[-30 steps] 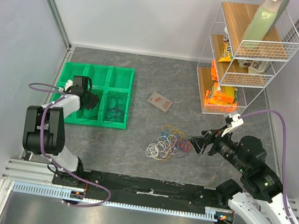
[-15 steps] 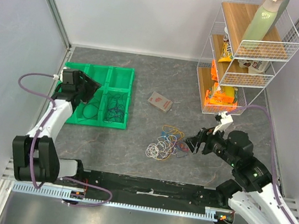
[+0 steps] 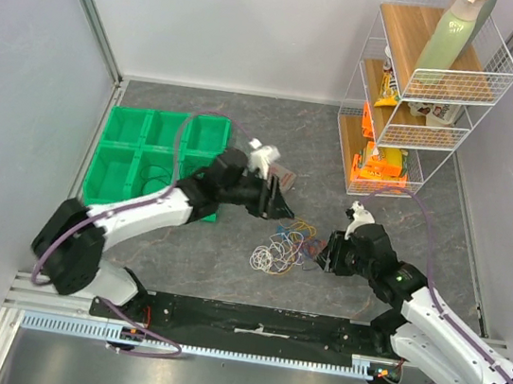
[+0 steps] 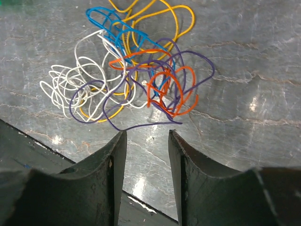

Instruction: Untangle the cables

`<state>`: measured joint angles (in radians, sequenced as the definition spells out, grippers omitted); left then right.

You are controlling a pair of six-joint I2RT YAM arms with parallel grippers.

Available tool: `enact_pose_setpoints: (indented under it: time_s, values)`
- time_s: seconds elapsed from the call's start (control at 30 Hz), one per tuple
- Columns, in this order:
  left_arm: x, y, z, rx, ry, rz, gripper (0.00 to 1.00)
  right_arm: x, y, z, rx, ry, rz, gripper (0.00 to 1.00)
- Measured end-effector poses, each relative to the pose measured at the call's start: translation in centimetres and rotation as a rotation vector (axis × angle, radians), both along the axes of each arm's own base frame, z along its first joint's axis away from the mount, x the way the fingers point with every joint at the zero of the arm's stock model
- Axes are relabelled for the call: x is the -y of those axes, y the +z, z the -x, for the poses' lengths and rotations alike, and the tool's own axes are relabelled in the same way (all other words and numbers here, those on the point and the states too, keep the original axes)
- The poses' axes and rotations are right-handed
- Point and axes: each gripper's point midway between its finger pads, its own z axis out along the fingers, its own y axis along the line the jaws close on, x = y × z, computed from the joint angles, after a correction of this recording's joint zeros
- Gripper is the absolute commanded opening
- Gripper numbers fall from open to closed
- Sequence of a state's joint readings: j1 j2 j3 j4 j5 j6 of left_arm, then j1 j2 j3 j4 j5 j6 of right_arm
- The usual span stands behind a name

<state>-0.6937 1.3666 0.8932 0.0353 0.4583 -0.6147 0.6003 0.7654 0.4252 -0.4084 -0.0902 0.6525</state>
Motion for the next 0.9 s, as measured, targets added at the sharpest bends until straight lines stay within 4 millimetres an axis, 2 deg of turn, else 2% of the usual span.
enact_pose_setpoints:
  time_s: [0.17,0.27,0.33,0.5,0.67,0.7,0.77,0.8,0.9]
  values:
    - [5.0,-6.3,3.5,-0.103,-0.163,-0.088,0.33,0.6,-1.3,0.6,-0.01,-0.045,-0.019,0.48]
    - [6.0,-9.8,4.9,-0.17,-0.2,-0.146,0.28,0.8,-2.4,0.9,-0.021,-0.057,-0.022,0.48]
    - [6.1,-11.4,5.3,-0.207,-0.206,-0.17,0.24,0.9,-3.3,1.1,-0.028,-0.06,-0.019,0.47]
    - [5.8,-14.0,5.0,-0.256,-0.173,-0.214,0.22,0.9,-4.8,0.5,-0.016,-0.073,-0.011,0.45]
    - [5.7,-14.5,4.6,-0.255,-0.148,-0.227,0.2,0.6,-5.4,-1.0,0.027,-0.096,-0.015,0.45]
    - [5.7,-14.5,4.5,-0.253,-0.143,-0.229,0.2,0.6,-5.4,-1.3,0.036,-0.101,-0.016,0.41]
    - [5.4,-14.9,4.3,-0.253,-0.128,-0.239,0.2,0.5,-5.4,-1.7,0.053,-0.104,-0.015,0.19]
    - [5.3,-15.1,4.4,-0.255,-0.123,-0.244,0.2,0.4,-5.3,-1.8,0.062,-0.101,-0.014,0.11]
    - [4.8,-15.5,4.2,-0.259,-0.106,-0.258,0.27,0.1,-5.0,-2.1,0.079,-0.094,-0.024,0.01]
